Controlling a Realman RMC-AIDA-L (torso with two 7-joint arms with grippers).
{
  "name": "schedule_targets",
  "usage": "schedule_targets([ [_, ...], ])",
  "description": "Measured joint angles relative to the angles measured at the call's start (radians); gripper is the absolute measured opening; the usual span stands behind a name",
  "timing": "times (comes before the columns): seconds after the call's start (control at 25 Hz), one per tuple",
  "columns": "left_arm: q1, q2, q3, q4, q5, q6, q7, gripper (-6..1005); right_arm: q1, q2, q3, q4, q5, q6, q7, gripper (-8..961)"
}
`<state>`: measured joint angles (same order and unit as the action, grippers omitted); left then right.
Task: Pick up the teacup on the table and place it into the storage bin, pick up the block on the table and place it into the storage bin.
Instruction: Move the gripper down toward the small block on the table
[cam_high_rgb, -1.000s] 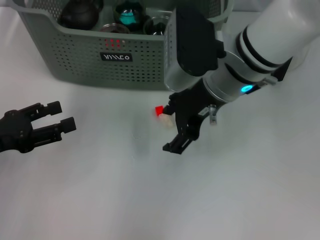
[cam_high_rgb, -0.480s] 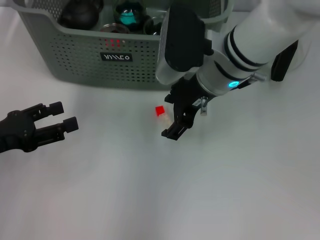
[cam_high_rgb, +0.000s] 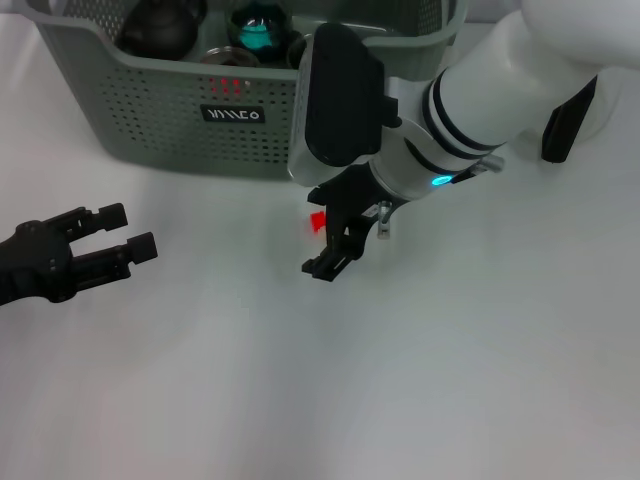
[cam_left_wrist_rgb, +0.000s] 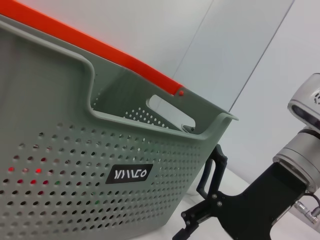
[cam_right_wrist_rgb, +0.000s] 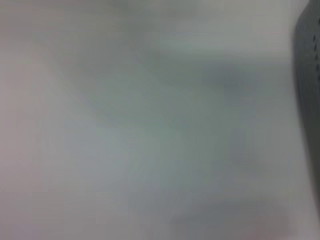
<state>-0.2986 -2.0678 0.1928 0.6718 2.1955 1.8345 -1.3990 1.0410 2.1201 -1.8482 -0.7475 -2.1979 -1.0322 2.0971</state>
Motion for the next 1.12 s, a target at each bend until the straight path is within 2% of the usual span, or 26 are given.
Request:
schedule_targets([
  [0.32,-0.001,0.000,-0.002,0.000,0.003,-0.003,0.000,824,0.075,-0.001,-0.004,0.158,0.105,0.052,0.064,941],
  [1.12,0.002,0.000,-0.003,0.000,0.004,-0.011,0.001,824,0.061,0.004,-0.088,0.170,0.117,0.145,0.070,936],
])
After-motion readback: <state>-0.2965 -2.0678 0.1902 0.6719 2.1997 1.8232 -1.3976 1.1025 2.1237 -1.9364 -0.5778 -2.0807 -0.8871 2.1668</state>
